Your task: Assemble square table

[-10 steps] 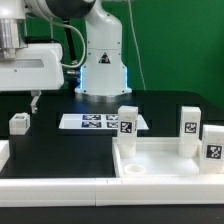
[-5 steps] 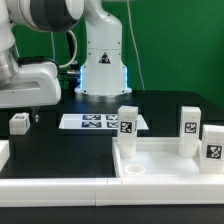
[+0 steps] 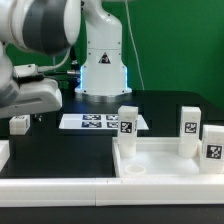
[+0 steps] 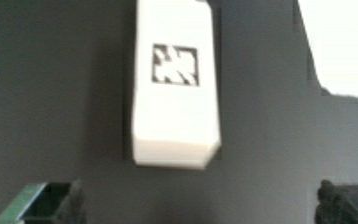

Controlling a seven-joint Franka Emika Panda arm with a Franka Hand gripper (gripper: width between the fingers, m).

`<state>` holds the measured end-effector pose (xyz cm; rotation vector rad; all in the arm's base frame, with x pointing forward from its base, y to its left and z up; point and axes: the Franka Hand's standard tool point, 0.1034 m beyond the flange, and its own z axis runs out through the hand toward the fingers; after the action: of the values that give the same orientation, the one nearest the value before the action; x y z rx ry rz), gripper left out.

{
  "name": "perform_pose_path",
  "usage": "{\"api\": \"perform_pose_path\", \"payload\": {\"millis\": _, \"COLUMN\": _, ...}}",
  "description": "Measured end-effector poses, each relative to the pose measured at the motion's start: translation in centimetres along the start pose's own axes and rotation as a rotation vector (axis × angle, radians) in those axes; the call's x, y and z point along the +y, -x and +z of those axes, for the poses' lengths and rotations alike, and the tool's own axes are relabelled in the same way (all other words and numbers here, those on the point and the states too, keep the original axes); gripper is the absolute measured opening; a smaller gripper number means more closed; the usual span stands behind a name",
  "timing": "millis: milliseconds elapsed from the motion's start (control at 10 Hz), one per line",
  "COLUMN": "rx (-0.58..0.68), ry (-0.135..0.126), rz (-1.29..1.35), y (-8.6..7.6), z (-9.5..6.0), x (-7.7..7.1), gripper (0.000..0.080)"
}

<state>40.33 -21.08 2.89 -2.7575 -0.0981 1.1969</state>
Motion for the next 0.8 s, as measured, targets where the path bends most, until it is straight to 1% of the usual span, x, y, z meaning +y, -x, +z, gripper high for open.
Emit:
{"api": "perform_pose_path", "payload": {"millis": 100, "rx": -0.089, "ry": 0.030, "rz": -0.009, "y": 0.4, "z": 0.2, "x": -0.2, "gripper": 0.0649}}
{"api": "perform_pose_path", "payload": {"millis": 200, "rx": -0.117, "ry": 0.028, "rz": -0.011, "y": 0.5, "z": 0.5, "x": -0.3, "gripper": 0.0649}}
{"api": "perform_pose_path", "payload": {"millis": 300, "rx": -0.147, "ry": 0.020, "rz": -0.010, "y": 0.5, "z": 0.8, "x": -0.5, "gripper": 0.0649}}
{"api": "perform_pose_path", "payload": {"millis": 600, "rx": -0.147, "ry": 0.023, "rz": -0.013, "y": 0.4, "z": 1.0, "x": -0.3, "gripper": 0.0649}}
{"api": "perform_pose_path", "payload": {"millis": 700, "rx": -0.152, "ry": 0.044, "rz": -0.012, "y": 0.6, "z": 2.0, "x": 0.6, "gripper": 0.0649}}
{"api": "perform_pose_path", "payload": {"millis": 800, "rx": -0.160, "ry": 0.042, "rz": -0.005, "y": 1.3, "z": 3.3, "x": 1.1, "gripper": 0.0649}}
